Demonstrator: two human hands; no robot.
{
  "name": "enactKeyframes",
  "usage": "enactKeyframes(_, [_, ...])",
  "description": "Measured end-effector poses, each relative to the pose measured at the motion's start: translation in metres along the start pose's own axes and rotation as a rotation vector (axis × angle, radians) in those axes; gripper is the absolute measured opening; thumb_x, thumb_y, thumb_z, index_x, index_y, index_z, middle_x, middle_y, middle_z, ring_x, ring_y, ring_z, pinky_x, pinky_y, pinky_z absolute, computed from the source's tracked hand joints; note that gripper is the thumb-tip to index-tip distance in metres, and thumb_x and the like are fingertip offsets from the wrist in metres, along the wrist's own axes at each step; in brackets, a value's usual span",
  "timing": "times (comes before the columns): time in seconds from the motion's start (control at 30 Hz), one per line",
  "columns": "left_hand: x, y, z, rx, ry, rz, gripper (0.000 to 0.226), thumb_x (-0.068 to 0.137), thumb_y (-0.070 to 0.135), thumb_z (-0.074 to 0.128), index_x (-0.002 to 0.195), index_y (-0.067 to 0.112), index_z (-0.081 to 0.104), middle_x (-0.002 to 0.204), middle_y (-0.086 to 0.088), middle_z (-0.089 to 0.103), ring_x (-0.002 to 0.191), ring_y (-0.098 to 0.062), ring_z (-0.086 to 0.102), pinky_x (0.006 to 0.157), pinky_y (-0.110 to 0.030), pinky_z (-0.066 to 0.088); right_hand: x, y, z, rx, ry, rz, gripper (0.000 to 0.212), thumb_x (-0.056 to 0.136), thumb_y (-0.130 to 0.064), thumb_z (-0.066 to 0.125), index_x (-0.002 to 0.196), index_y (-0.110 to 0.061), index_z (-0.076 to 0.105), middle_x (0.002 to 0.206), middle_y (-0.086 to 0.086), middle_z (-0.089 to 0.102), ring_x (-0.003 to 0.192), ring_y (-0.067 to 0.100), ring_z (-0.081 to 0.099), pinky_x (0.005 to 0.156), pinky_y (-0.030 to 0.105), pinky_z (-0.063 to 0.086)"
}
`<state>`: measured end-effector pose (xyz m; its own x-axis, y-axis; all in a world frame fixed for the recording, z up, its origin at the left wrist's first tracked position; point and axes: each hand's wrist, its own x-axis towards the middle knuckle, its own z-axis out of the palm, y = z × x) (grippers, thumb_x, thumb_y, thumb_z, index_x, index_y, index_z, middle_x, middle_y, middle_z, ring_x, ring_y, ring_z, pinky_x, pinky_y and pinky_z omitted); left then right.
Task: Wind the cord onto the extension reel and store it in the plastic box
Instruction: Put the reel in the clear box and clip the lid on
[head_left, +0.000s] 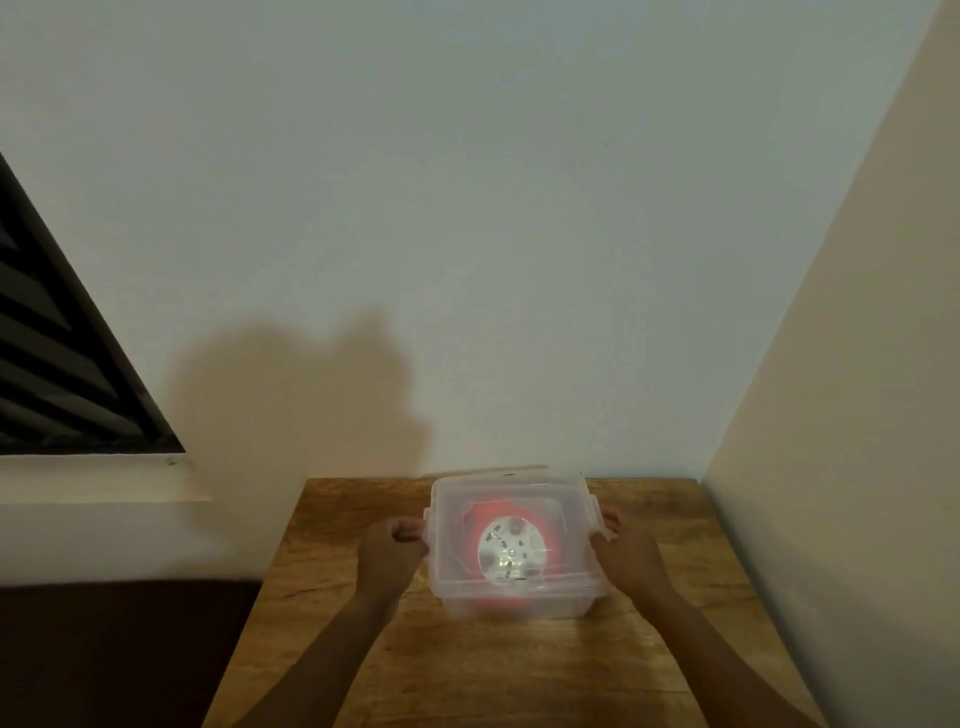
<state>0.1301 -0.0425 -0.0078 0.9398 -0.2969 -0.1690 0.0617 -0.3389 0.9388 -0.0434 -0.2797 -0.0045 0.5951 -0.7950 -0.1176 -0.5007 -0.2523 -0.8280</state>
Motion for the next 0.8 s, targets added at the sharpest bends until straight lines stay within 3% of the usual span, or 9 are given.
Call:
enactKeyframes(0.1, [0.005, -0.006, 0.000, 0.083, -0.005, 0.048, 0.021, 0.084, -0.010, 0.074, 0.095, 0.008, 0.076, 0.091, -0.009, 0.076, 0.088, -0.026, 0.073, 0.072, -0.034, 0.063, -0.004, 0.003, 0.003, -0.052, 0.037, -0.040, 0.043, 0.093, -0.024, 0.062, 0.135, -0.017, 0.054, 0.130, 0.007, 0.061, 0.111, 0.023, 0.061, 0.087, 0.040, 0.056])
enactKeyframes(0.17, [0.007, -0.008, 0.001, 0.108, -0.006, 0.075, 0.020, 0.084, -0.009, 0.074, 0.095, 0.008, 0.076, 0.090, -0.008, 0.077, 0.087, -0.025, 0.073, 0.071, -0.032, 0.062, -0.007, 0.006, 0.005, -0.074, 0.059, -0.061, 0.043, 0.095, -0.027, 0.060, 0.136, -0.016, 0.054, 0.131, 0.008, 0.061, 0.111, 0.025, 0.062, 0.088, 0.042, 0.055])
enactKeyframes(0.3, [0.010, -0.012, 0.001, 0.126, -0.003, 0.104, 0.019, 0.084, -0.006, 0.076, 0.097, 0.008, 0.076, 0.093, -0.007, 0.077, 0.087, -0.024, 0.073, 0.076, -0.037, 0.064, -0.011, 0.010, 0.008, -0.092, 0.101, -0.101, 0.035, 0.096, -0.024, 0.058, 0.130, -0.014, 0.059, 0.123, 0.008, 0.066, 0.100, 0.021, 0.065, 0.083, 0.038, 0.056])
enactKeyframes(0.47, [0.006, -0.019, 0.001, 0.123, -0.024, 0.131, 0.022, 0.089, -0.003, 0.074, 0.098, 0.017, 0.074, 0.095, 0.002, 0.074, 0.091, -0.015, 0.070, 0.068, -0.020, 0.054, -0.014, 0.013, 0.011, -0.095, 0.145, -0.104, 0.035, 0.096, -0.020, 0.058, 0.130, -0.012, 0.060, 0.123, 0.007, 0.067, 0.101, 0.022, 0.067, 0.081, 0.037, 0.056])
enactKeyframes(0.63, [0.002, -0.026, 0.004, 0.070, -0.061, 0.072, 0.022, 0.094, 0.004, 0.072, 0.110, 0.019, 0.071, 0.107, 0.002, 0.074, 0.098, -0.020, 0.072, 0.084, -0.046, 0.065, -0.018, 0.018, 0.012, -0.157, 0.122, -0.111, 0.029, 0.095, -0.028, 0.059, 0.121, -0.017, 0.063, 0.110, 0.001, 0.071, 0.078, 0.006, 0.060, 0.073, 0.029, 0.055])
enactKeyframes(0.8, [0.006, -0.026, 0.005, 0.033, -0.099, 0.027, 0.021, 0.094, 0.006, 0.072, 0.110, 0.020, 0.072, 0.110, 0.001, 0.075, 0.099, -0.023, 0.074, 0.083, -0.050, 0.066, -0.018, 0.017, 0.011, -0.184, 0.113, -0.088, 0.029, 0.095, -0.030, 0.059, 0.121, -0.019, 0.063, 0.110, -0.001, 0.071, 0.075, 0.004, 0.058, 0.065, 0.018, 0.048])
